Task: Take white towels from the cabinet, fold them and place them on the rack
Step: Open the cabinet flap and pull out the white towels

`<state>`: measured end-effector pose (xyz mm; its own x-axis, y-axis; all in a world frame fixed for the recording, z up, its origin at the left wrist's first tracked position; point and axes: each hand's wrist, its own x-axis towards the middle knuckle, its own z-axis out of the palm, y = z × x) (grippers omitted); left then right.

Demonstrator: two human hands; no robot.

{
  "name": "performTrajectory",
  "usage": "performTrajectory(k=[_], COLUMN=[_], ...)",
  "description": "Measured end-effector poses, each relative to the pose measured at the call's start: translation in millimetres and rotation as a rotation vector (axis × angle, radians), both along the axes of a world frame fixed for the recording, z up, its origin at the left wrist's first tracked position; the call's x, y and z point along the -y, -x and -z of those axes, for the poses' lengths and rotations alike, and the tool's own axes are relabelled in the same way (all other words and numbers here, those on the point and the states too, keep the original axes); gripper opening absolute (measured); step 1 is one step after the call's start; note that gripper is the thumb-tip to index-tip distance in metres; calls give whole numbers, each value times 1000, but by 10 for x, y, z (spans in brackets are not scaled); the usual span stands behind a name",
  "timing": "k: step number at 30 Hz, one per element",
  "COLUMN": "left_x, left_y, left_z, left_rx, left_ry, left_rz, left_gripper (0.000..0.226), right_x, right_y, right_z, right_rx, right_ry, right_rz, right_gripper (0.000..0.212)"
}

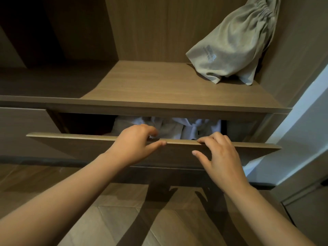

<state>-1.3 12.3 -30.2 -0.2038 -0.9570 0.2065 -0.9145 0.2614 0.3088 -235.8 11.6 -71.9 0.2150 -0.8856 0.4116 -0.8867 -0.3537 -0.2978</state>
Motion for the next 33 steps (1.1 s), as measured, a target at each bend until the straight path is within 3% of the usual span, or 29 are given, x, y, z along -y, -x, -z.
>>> performTrajectory(k=[4, 9, 15, 21, 25, 28, 33], left_x=[-166, -302, -459, -509, -570, -667, -720], left_y=[-52, -84, -105, -145, -160, -128, -139], left_z=[128, 274, 371, 507, 660, 842, 1146], left_rx=[-49, -92, 55, -45, -54, 65, 99], left_ry=[-49, -96, -91, -171, -340, -373, -306], left_rz=[31, 35, 138, 112, 192, 320, 371], left_gripper=[42, 35, 33, 45, 47, 38, 62], right_x=[-127, -262, -435, -404, -454, -532, -581], right_y=[47, 134, 227, 359, 416, 426, 485], right_z=[16, 75, 245, 237, 396, 634, 951], right_rx=[-43, -19, -37, -218, -274, -327, -185], right_ry=[-37, -93, -207, -315, -368, -393, -456], right_rz=[-28, -80, -175, -254, -313, -359, -347], right_gripper=[44, 31, 32, 47, 53, 55, 74])
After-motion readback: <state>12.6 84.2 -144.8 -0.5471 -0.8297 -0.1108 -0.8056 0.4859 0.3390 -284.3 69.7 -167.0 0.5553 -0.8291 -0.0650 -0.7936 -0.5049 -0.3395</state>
